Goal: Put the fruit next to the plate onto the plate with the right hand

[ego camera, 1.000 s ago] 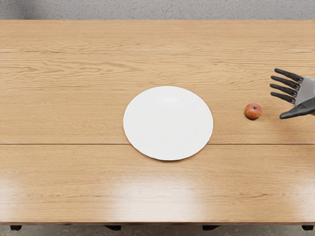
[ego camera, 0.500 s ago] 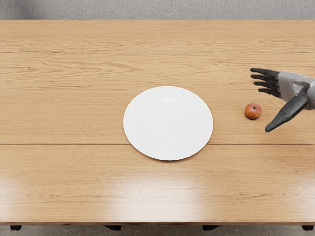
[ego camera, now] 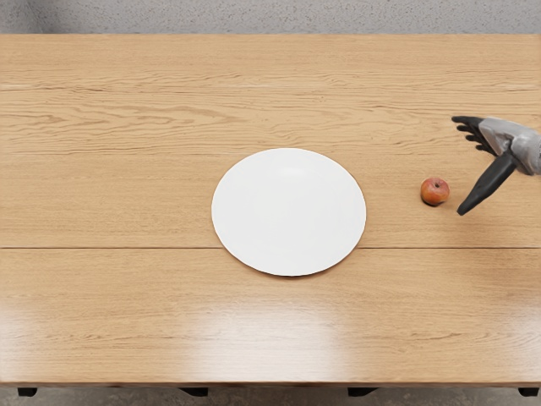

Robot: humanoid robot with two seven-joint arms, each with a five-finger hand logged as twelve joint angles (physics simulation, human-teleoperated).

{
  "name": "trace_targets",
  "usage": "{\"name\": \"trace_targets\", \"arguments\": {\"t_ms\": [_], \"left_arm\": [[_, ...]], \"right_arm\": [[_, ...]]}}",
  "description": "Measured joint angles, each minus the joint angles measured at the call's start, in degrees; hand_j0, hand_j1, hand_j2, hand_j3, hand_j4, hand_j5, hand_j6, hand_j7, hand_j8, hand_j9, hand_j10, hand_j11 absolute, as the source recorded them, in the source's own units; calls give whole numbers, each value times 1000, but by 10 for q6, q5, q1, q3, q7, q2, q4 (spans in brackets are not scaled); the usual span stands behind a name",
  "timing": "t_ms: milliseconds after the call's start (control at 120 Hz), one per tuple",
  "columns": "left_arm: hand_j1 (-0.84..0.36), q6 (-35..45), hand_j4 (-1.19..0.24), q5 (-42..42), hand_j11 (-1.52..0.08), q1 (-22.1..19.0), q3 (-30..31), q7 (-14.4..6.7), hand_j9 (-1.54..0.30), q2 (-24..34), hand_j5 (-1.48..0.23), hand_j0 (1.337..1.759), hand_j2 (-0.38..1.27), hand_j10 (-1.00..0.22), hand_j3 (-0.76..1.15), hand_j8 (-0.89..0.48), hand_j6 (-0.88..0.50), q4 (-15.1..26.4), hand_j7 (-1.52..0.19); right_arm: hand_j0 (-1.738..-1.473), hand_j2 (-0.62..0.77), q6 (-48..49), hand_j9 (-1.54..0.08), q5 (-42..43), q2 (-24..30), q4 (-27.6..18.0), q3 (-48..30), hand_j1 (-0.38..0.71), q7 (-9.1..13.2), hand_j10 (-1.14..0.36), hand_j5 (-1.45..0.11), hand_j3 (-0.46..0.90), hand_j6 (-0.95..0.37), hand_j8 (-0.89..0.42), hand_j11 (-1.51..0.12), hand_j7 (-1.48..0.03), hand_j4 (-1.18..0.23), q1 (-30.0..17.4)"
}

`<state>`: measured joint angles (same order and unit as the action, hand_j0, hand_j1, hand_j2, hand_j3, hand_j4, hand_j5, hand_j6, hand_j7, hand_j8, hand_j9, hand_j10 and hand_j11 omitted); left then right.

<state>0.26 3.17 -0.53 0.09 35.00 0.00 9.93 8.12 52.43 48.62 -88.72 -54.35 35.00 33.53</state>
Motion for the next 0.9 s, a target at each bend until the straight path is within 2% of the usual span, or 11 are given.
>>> {"name": "trace_targets", "arguments": {"t_ms": [117, 267, 450, 608, 900], "left_arm": [[337, 0, -11, 0, -13, -2, 39, 0, -13, 0, -13, 1658, 2, -11, 0, -11, -11, -3, -13], [337, 0, -11, 0, -13, -4, 50, 0, -13, 0, -13, 1658, 2, -11, 0, -11, -11, -5, -13], [337, 0, -11, 0, -13, -4, 51, 0, -13, 0, -13, 1658, 2, -10, 0, -11, -11, -5, -13], [337, 0, -11, 0, -13, -4, 52, 0, -13, 0, -13, 1658, 2, -10, 0, -11, -11, -5, -13], [337, 0, -11, 0, -13, -4, 52, 0, -13, 0, -13, 1658, 2, -10, 0, -11, -11, -5, -13]], "right_arm": [[-1658, 2, -45, 0, 7, -1, 22, 76, -349, 0, -2, 0, 0, -4, -3, 0, 0, -2, 21], [-1658, 2, -62, 0, 40, -19, 32, 110, -349, 0, -3, -1, 0, -5, -4, 0, 0, -3, 60], [-1658, 2, -62, 0, 67, -48, 54, 208, -349, 0, -3, -1, 0, -5, -4, 0, 0, -4, 157], [-1658, 2, -65, 0, 81, -63, 71, 286, -349, 0, -3, -1, 0, -6, -5, 0, 0, -4, 202], [-1658, 2, -89, -1, 126, -79, 77, 349, -349, 0, -4, -1, 0, -7, -5, 0, 0, -4, 224]]}}
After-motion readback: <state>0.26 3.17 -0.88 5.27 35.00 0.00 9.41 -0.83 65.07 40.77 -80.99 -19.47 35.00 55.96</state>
